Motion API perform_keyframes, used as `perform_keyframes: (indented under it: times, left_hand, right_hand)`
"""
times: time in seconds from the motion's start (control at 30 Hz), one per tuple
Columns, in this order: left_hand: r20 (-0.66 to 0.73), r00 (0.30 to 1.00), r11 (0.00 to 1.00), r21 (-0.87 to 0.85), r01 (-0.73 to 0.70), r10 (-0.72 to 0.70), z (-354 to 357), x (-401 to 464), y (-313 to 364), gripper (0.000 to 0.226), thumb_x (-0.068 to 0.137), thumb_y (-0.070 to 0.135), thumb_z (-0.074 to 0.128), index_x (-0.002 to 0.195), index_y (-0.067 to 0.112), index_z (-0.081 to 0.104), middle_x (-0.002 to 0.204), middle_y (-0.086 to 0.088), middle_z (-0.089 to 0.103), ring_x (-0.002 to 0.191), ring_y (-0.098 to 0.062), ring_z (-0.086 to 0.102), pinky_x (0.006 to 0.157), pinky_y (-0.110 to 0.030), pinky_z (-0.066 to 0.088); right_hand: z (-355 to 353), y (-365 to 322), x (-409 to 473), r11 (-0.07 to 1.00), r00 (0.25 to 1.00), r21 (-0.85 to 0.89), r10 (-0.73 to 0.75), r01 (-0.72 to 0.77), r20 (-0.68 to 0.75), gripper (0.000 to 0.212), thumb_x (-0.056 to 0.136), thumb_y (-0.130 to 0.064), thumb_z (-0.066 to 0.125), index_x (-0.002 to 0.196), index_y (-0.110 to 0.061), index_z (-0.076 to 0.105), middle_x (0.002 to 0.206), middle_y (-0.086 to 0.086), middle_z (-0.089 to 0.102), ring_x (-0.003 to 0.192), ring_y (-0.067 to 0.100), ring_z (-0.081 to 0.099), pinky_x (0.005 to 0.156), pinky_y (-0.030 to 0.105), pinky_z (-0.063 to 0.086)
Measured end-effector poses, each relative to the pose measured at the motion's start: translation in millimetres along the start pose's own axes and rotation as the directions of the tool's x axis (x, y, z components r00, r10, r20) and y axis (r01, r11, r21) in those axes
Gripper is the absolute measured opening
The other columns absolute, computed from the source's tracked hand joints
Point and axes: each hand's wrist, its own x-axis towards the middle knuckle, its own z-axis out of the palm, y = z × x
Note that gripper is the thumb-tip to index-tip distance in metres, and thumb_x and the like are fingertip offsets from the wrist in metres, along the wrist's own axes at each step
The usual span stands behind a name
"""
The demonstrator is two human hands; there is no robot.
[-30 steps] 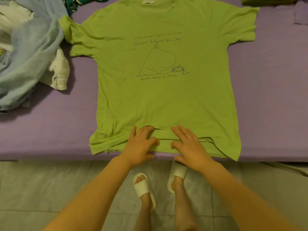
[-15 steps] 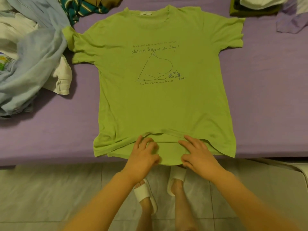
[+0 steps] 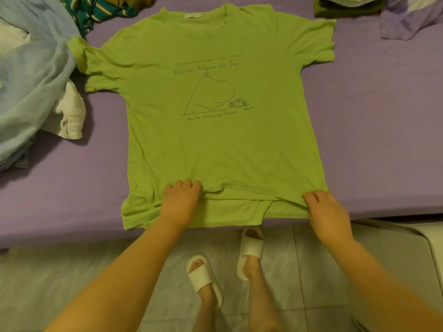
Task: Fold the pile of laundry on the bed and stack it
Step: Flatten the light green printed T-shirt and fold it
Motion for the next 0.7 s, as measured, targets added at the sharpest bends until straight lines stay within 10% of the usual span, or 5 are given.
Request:
perform_keyframes:
  times: [0.23,0.47,0.6,0.7]
  left_hand:
    - [0.227,0.951,0.978,-0.067,-0.199,0.21,9.1,-36.8,-23.6,0.029,0.095,0.027,0.041,0.114,0.032,0.063,0.116,0.005,0.058,0.107,-0.019,0.051,0.077,-0.028,0.029]
    - [0.015,1.0,0.957,-0.289,-0.016,0.021,19.2,-45.5,-10.6,0.037,0.089,0.031,0.051,0.126,0.029,0.058,0.135,-0.001,0.045,0.123,-0.025,0.037,0.092,-0.032,0.037]
    - [0.032,0.998,0.903,-0.425,0.055,-0.045,18.3,-51.0,-20.6,0.033,0.093,0.025,0.05,0.124,0.022,0.062,0.124,-0.007,0.053,0.11,-0.028,0.052,0.084,-0.035,0.044]
    - [-0.091,0.94,0.819,-0.524,0.235,-0.328,14.7,-60.0,-43.6,0.025,0.087,0.012,0.056,0.109,0.01,0.07,0.111,-0.015,0.059,0.103,-0.035,0.054,0.081,-0.04,0.043]
  right_hand:
    - [-10.5,13.7,-16.0,0.994,0.989,0.012,-0.108,0.108,0.103,0.026,0.067,0.012,0.069,0.085,-0.007,0.073,0.087,0.015,0.066,0.087,0.037,0.058,0.068,0.04,0.044]
    - [0.9,-101.9,-7.7,0.894,0.91,0.219,-0.412,0.392,0.053,0.06,0.087,-0.009,0.05,0.144,-0.026,0.039,0.154,0.005,0.027,0.139,0.027,0.025,0.106,0.039,0.03]
    - [21.2,-166.4,-19.7,0.895,0.865,0.239,-0.433,0.377,0.255,0.041,0.093,-0.018,0.043,0.132,-0.022,0.053,0.15,0.0,0.03,0.123,0.027,0.043,0.087,0.029,0.036]
    - [22.9,-197.3,-18.3,0.887,0.885,0.218,-0.442,0.407,0.147,0.04,0.092,-0.017,0.043,0.13,-0.022,0.054,0.144,0.002,0.039,0.13,0.025,0.037,0.095,0.03,0.031]
